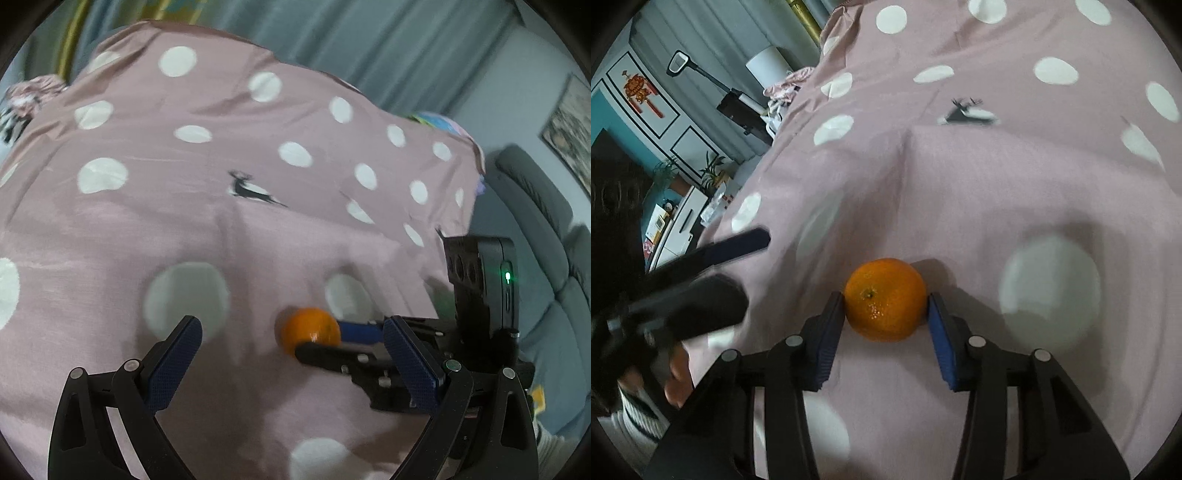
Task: Organize fruits
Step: 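Grasp the last orange with the right tool, then carry the held orange with the right tool over the green bowl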
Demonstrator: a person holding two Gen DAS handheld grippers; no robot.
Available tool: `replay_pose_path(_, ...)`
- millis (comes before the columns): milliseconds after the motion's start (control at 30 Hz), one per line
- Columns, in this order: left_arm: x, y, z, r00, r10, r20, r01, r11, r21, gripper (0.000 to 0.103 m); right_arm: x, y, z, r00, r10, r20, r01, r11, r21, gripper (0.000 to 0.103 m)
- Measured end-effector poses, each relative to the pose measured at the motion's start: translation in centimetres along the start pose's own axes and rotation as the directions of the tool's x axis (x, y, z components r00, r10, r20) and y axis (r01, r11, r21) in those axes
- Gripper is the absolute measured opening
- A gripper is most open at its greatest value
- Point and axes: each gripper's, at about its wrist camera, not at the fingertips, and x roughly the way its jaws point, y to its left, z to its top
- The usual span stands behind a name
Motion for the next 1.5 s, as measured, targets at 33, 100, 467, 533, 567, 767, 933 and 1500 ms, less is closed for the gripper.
replay_pose_path(33, 0.3, -0.5, -0.2, 1.000, -0.005, -0.013, 0.005, 1.000, 0.012, 0.098, -0.3, -0.2, -0.8, 1.000, -0.012, -0.009, 0.012, 1.000, 0.005, 0.046)
replay_pose_path(100, 1.0, -1.9, -0.8, 0.998, -0.029, -0.053, 0.031, 0.999, 0.041, 0.098, -1.4, -0.7, -2.4, 1.000, -0.020, -0.010, 0.020, 1.000, 0.016, 0.046)
replay_pose_path(467, 4.9, -6.4, -3.8, 0.969, -0.085, -0.232, 0.107, 0.991, 0.086, 0.096, -5.4, -1.0, -7.7, 0.988, -0.154, -0.007, 0.154, 0.987, -0.036, 0.047)
replay_pose_path(533, 5.5, -6.9, -4.2, 0.962, -0.084, -0.259, 0.111, 0.989, 0.093, 0.085, -5.5, -1.5, -7.9, 0.991, -0.133, -0.002, 0.133, 0.991, -0.021, 0.047)
replay_pose_path(567, 5.8, -7.1, -4.3, 0.960, -0.083, -0.268, 0.112, 0.989, 0.095, 0.082, -5.5, -1.7, -7.9, 0.992, -0.126, 0.003, 0.126, 0.992, -0.013, 0.047)
replay_pose_path(767, 6.6, -8.1, -4.6, 0.952, -0.075, -0.296, 0.112, 0.988, 0.110, 0.071, -5.5, -2.4, -8.3, 0.997, -0.076, 0.029, 0.076, 0.997, 0.018, 0.049)
replay_pose_path(933, 7.1, -8.0, -4.6, 0.949, -0.080, -0.304, 0.115, 0.989, 0.098, 0.056, -5.2, -2.9, -8.3, 0.997, -0.063, 0.039, 0.061, 0.997, 0.041, 0.052)
replay_pose_path(1500, 7.3, -8.2, -4.4, 0.945, -0.098, -0.311, 0.131, 0.988, 0.087, 0.048, -4.8, -2.8, -8.1, 0.996, -0.052, 0.074, 0.050, 0.999, 0.022, 0.046)
